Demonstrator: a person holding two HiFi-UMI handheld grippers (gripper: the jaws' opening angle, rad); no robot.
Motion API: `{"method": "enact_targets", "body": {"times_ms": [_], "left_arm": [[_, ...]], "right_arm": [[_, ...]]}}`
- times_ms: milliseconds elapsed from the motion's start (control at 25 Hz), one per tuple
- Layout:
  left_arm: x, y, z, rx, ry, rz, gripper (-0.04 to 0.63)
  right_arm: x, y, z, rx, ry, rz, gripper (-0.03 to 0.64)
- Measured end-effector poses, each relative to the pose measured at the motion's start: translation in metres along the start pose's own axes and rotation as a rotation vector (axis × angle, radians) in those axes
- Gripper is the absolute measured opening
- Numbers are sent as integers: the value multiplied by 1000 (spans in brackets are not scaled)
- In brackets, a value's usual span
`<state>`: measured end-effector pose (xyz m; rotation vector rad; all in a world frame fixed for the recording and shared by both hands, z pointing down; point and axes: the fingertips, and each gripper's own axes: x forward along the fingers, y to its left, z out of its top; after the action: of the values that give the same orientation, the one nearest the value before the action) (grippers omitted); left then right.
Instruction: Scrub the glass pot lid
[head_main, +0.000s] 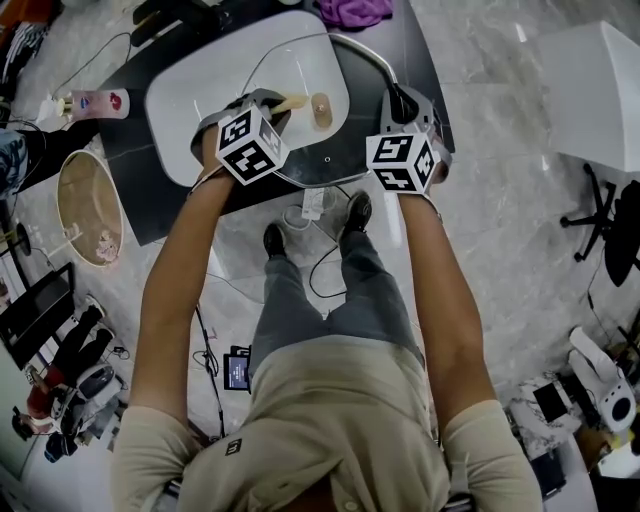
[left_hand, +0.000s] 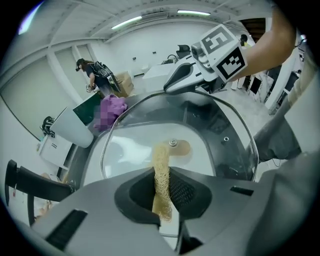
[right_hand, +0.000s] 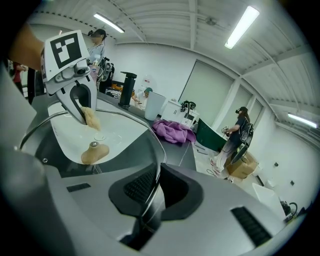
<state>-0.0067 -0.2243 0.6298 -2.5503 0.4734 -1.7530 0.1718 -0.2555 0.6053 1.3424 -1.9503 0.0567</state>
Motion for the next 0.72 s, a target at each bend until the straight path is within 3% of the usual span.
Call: {"method": "enact_targets", "body": {"times_ms": [400, 720], "left_arm": [[-17, -11, -1, -8, -36, -16, 45], [-47, 3, -6, -98, -102, 8, 46]], "right_arm": [[-3, -1, 15, -35, -12, 4, 38], [-6, 2, 24, -56, -14, 42, 41]]}}
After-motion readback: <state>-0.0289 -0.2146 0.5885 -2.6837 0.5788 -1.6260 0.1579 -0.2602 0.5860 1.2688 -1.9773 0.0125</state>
